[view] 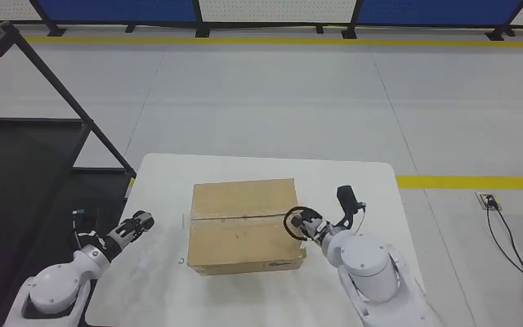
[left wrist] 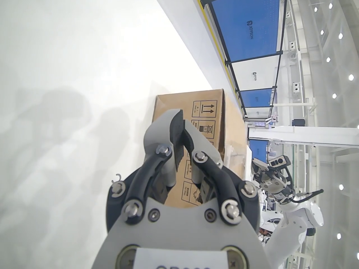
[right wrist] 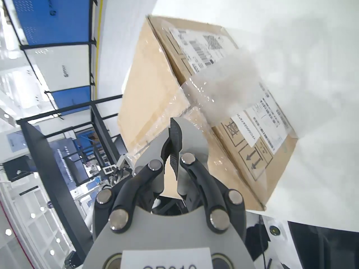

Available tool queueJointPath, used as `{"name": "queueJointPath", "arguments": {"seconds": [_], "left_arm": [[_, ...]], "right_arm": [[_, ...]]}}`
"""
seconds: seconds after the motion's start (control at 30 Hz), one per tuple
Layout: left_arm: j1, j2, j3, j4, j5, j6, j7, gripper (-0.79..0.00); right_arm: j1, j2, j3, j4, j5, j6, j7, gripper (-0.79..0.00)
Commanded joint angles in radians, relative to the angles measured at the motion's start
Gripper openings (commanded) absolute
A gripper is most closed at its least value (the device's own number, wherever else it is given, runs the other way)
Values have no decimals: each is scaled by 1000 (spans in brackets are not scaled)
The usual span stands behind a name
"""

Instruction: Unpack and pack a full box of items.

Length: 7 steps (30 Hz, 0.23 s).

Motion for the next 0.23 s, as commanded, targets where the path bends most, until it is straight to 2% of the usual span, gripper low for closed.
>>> {"name": "queueJointPath", "arguments": {"seconds": [0.0,0.03,0.07,0.13,0.17,0.2], "left_arm": [[-4,1,-2,7,-4,-4,-5,-785],[-6,1,-3,10,-10,-10,-14,-526],[-7,2,-3,15,-10,-12,-30,0],[-12,4,-4,21,-8,-9,-52,0],[-11,3,-4,19,-9,-11,-47,-761],[-12,4,-4,21,-9,-10,-53,-726]], "right_arm": [[-76,-2,45,-69,39,-68,-68,-785],[-116,-4,66,-95,68,-108,-99,-474],[-140,-5,79,-109,91,-136,-116,0],[-140,-5,79,-109,91,-136,-116,0],[-150,-5,81,-113,100,-154,-121,-744],[-147,-5,80,-112,97,-150,-120,-693]]}}
